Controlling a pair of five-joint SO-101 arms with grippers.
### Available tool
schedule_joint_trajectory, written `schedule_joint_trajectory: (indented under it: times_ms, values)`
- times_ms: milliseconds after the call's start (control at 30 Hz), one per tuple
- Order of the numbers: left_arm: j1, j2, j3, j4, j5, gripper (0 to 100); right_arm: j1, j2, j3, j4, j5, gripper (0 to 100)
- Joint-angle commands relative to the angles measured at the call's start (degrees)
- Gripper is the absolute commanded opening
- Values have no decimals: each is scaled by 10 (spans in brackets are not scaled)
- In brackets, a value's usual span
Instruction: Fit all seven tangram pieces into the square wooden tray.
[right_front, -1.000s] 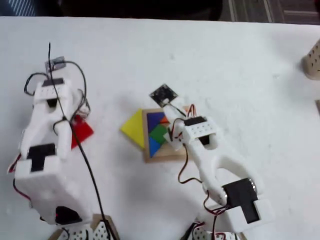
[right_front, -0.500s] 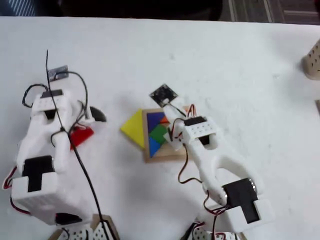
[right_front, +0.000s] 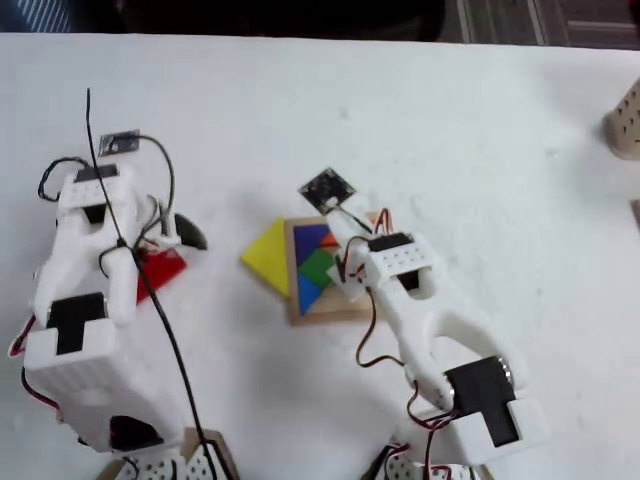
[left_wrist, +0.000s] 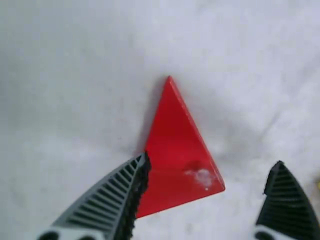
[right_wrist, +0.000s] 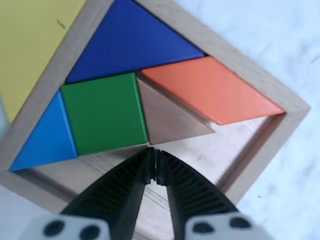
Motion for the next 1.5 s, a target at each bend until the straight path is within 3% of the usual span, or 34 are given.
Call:
schedule_joint_trajectory:
  times_ms: [0, 733, 1033, 1467]
  values:
    - [17, 24, 0, 25, -31, 365, -9, 0, -15, -4, 7, 18]
    - [31, 18, 13, 19, -71, 367, -8, 0, -15, -4, 7, 18]
    - [-7, 17, 12, 19, -121, 365, -9, 0, -15, -4, 7, 18]
    - [-18, 19, 25, -25, -124, 365, -8, 0, -15, -4, 6, 18]
